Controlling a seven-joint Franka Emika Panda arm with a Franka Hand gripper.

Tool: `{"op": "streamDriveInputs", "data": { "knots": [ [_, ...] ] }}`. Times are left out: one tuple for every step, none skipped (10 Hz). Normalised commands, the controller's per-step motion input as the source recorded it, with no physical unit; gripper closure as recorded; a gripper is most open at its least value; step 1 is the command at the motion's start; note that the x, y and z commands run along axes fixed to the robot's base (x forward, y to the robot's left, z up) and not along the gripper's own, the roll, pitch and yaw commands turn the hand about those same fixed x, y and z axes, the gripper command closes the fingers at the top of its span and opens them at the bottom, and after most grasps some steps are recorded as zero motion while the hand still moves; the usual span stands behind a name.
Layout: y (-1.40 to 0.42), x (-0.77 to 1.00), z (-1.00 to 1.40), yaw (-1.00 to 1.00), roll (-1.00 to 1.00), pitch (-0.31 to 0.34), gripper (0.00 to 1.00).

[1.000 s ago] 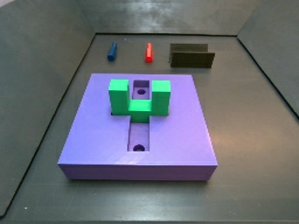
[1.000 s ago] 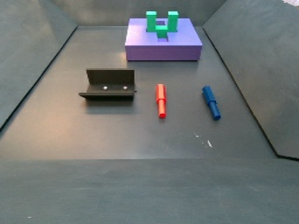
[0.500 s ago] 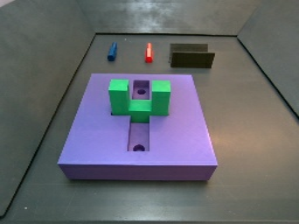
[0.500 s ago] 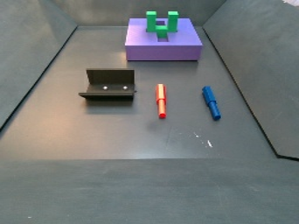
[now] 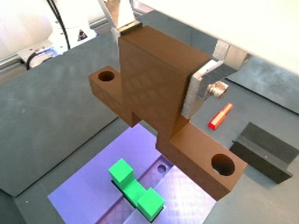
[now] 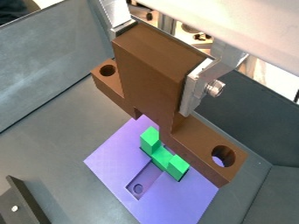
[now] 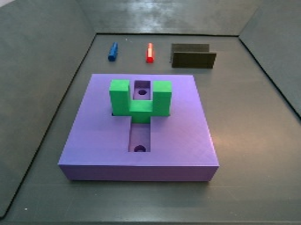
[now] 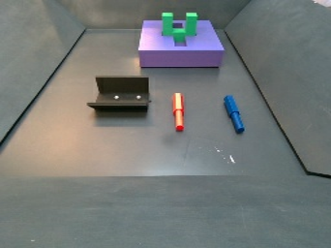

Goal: Pick up the brown object. Move up. Move to above the board. Insert the brown object.
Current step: Insert the brown object.

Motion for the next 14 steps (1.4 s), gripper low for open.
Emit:
{"op": "streamDriveInputs", "data": {
  "knots": [
    [0.03,-0.11,0.00,-0.18,-0.05,-0.071,1.00],
    [0.00,-0.28,-0.15,-0.25,-0.16,-0.214,1.00],
    [0.00,0.01,-0.30,-0.19,-0.10,-0.140,1.00],
    [-0.08,0.00,-0.49,-0.59,-0.11,-0.247,1.00],
    [-0.09,-0.05,-0.55,-0.73,-0.01,-0.283,1.00],
    [-0.05,-0.02,-0.52,-0.76,0.00,-0.289,1.00],
    [-0.02,-0.01,-0.55,-0.77,0.06,-0.260,1.00],
    [-0.03,0.00,-0.45,-0.83,0.14,-0.164,1.00],
    [-0.08,0.04,-0.31,-0.91,0.24,-0.060,1.00],
    [-0.05,0.00,-0.29,-0.92,0.26,-0.007,1.00],
    [-0.03,-0.06,-0.28,-0.93,0.26,0.010,1.00],
    [-0.03,0.06,-0.23,-0.66,0.27,0.121,1.00],
    [-0.03,0.04,-0.12,-0.81,0.15,0.049,1.00],
    [-0.01,0.00,-0.10,-1.00,0.00,0.000,1.00]
  ]
}}
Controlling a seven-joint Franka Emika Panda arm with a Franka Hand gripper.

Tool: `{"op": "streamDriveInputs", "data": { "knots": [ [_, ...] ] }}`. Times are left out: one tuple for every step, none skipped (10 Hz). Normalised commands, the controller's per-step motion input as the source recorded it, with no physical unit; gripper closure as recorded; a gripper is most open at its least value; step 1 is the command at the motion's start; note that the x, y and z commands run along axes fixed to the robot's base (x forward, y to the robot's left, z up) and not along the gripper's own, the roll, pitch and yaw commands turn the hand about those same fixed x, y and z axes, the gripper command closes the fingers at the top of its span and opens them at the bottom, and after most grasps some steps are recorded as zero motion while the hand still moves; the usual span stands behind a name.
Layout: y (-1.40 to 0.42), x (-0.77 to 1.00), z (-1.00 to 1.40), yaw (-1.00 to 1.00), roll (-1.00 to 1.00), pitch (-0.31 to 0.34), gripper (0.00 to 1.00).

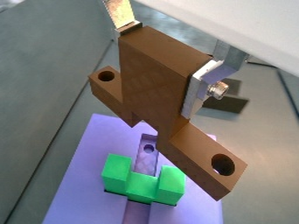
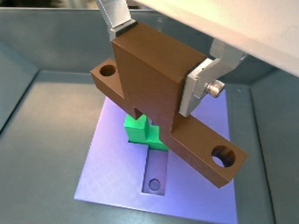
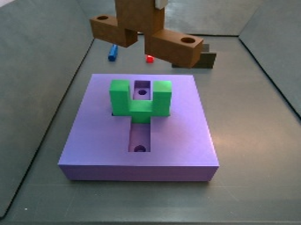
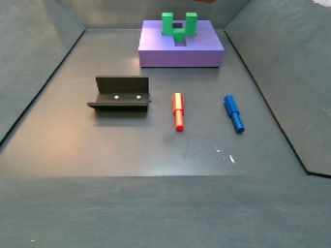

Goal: Pick up the brown object. Move up. Move to above the board. Insert the brown object.
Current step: Insert the brown object.

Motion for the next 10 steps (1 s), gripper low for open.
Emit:
{"op": "streamDriveInputs", "data": {
  "knots": [
    [0.00,0.00,-0.09,-1.00,0.00,0.000,1.00],
    [0.00,0.00,-0.09,-1.00,0.00,0.000,1.00],
    [0.00,0.00,-0.08,-1.00,0.00,0.000,1.00],
    [0.00,0.00,-0.04,-1.00,0.00,-0.014,1.00],
    [0.00,0.00,0.00,-1.00,0.00,-0.031,1.00],
    [-0.02,0.00,-0.02,-0.98,-0.17,-0.131,1.00],
    [-0.04,0.00,-0.02,-0.99,-0.15,-0.113,1.00],
    [-0.01,0.01,0.00,-1.00,-0.08,0.000,1.00],
    [0.00,0.00,-0.08,-1.00,-0.05,0.000,1.00],
    [0.00,0.00,-0.19,-1.00,0.00,0.000,1.00]
  ]
}}
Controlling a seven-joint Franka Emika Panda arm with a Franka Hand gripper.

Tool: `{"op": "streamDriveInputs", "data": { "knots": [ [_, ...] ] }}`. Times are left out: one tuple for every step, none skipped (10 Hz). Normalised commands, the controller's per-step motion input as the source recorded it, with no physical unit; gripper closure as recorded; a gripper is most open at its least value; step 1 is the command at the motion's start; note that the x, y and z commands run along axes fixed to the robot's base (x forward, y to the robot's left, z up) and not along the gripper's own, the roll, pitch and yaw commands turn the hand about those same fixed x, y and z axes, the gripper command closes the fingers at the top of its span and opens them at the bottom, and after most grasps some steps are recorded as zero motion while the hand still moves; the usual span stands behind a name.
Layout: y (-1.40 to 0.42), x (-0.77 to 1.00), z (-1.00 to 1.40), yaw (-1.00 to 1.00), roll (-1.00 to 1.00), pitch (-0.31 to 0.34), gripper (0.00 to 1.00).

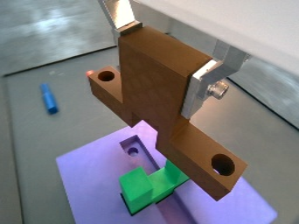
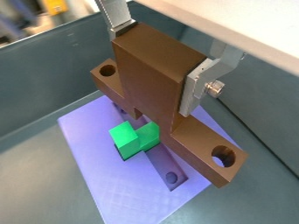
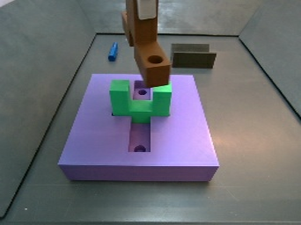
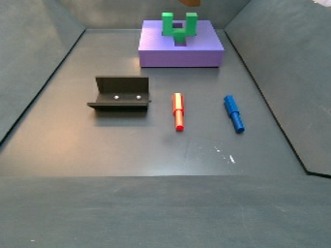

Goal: Pick up the brown object. Move up. Move to above the board. Insert the brown object.
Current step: Insert the brown object.

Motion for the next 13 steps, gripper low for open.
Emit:
{"op": "streamDriveInputs", "data": {
  "knots": [
    [-0.15,0.00,-0.36,-0.99,0.00,0.000,1.00],
    [-0.29,0.01,-0.35,-0.79,-0.01,-0.033,1.00],
    [-0.21,0.10,-0.41,-0.56,-0.14,-0.026,1.00],
    [-0.14,-0.01,-0.44,-0.31,-0.16,-0.147,1.00],
    [-0.08,-0.08,-0.30,-0.24,-0.04,-0.113,1.00],
    [-0.07,-0.25,-0.11,-0.07,0.02,-0.066,1.00],
    [-0.13,-0.18,-0.07,0.00,0.02,-0.054,1.00],
    [-0.21,0.00,-0.08,-0.07,0.06,0.000,1.00],
    [-0.19,0.12,-0.16,-0.16,0.06,0.021,1.00],
    [-0.10,0.27,-0.29,-0.13,0.07,0.070,1.00],
    [-0.01,0.27,-0.32,-0.09,0.07,0.064,1.00],
    [0.00,0.25,-0.29,-0.02,0.13,0.074,1.00],
    [0.00,0.22,-0.31,-0.01,0.16,0.084,1.00]
  ]
}}
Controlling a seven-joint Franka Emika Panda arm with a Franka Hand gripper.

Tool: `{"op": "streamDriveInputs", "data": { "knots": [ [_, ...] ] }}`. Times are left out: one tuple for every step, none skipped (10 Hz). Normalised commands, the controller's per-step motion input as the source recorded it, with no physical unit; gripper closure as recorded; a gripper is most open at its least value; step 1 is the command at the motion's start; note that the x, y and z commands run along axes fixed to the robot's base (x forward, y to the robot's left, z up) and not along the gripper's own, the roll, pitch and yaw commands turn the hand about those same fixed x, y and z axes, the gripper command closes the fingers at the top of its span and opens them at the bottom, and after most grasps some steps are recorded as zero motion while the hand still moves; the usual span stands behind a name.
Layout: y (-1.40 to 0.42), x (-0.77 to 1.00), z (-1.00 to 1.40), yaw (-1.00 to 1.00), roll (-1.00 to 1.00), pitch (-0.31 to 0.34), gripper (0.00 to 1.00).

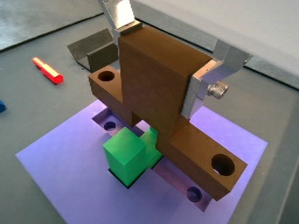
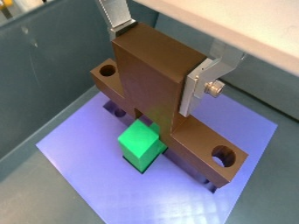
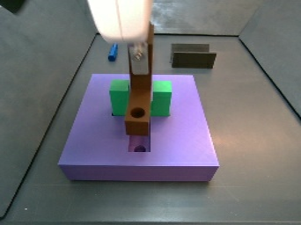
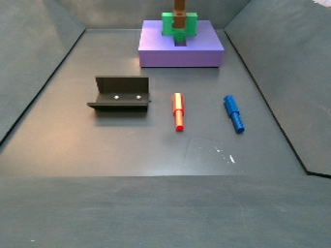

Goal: Pick up the brown object. Move up. Move to above the board. Insert the brown object.
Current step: Insert the brown object.

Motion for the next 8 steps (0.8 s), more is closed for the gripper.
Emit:
{"op": "streamDriveInputs", "data": {
  "knots": [
    [0.00,0.05,-0.33,-0.03,0.19,0.067,1.00],
    [0.00,-0.09,-0.34,0.00,0.16,0.000,1.00],
    [0.00,-0.10,-0.38,0.00,0.14,0.000,1.00],
    [0.00,0.00,-0.29,0.00,0.08,0.000,1.00],
    [0.00,0.11,-0.25,0.00,0.05,0.000,1.00],
    [0.00,0.19,-0.26,0.00,0.03,0.009,1.00],
    [0.00,0.16,-0.27,0.00,0.04,0.000,1.00],
    [0.00,0.07,-0.31,0.00,0.06,0.000,1.00]
  ]
}}
